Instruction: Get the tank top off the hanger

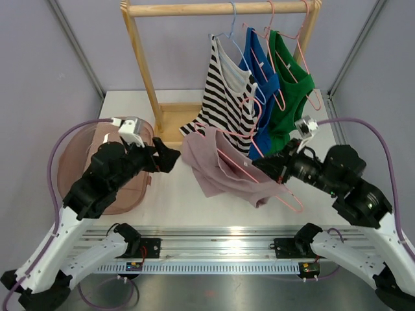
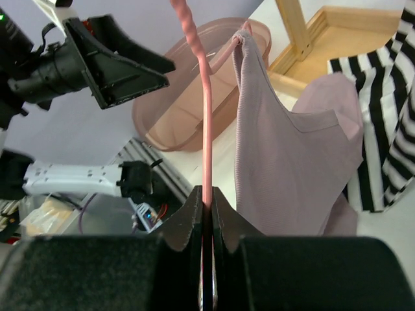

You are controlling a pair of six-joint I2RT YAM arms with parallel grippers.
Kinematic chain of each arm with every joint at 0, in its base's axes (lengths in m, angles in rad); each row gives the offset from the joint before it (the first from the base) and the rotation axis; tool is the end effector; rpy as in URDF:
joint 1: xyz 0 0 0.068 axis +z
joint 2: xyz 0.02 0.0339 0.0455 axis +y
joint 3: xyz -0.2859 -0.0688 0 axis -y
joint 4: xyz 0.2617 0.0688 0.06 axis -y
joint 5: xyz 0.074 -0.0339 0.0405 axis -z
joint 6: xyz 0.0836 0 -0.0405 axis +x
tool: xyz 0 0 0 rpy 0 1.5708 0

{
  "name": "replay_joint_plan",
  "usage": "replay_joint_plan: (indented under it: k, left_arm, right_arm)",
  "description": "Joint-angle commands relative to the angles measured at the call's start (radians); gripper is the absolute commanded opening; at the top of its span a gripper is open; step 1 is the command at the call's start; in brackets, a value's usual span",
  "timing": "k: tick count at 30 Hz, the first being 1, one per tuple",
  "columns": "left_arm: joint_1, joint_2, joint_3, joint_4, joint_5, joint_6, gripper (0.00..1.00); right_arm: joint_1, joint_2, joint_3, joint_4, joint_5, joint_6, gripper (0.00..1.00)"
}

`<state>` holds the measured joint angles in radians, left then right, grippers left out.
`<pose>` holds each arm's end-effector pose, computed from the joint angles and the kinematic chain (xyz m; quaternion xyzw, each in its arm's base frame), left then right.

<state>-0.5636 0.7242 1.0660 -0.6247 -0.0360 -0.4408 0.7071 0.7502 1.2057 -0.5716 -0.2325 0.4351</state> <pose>0.1568 -0.0955 0.4032 0.0383 0.7988 -0.2763 0.5331 0.1196 0.1275 0.4594 -0.1770 0.7246 0.4299 0.5088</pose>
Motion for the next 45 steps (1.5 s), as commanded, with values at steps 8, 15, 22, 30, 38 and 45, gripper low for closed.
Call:
replay_joint_plan:
  k: [8,15,22,30,38,45]
  left_arm:
    - [-0.617,0.108,-0.031,0.419,-0.404,0.184,0.99]
    - [-0.779,0.306,0.066,0.499,-0.597,0.289,0.98]
    - [-0.78,0.408,0.106,0.502,-0.694,0.284,0.75]
    - [-0.777,0.426,0.107,0.491,-0.757,0.264,0.11]
    - [-0.696,0.35,0.166,0.203,-1.117,0.004,0.0]
    - [-0.506,0.212,0.144,0.013,-0.958,-0.151,0.0]
  right_arm:
    - [0.006,-0.316,-0.149,-0.027,-0.056,0.168,0.0]
    - [0.006,-0.342,-0.144,-0.076,-0.1,0.191,0.0]
    - [0.006,-0.367,-0.103,-0.129,-0.108,0.176,0.0]
    - [0.005,-0.388,-0.077,-0.197,-0.024,0.128,0.0]
    - [0.005,-0.376,-0.08,-0.231,-0.112,-0.025,0.0]
    - [0.005,-0.411,-0.103,-0.13,-0.194,-0.104,0.0]
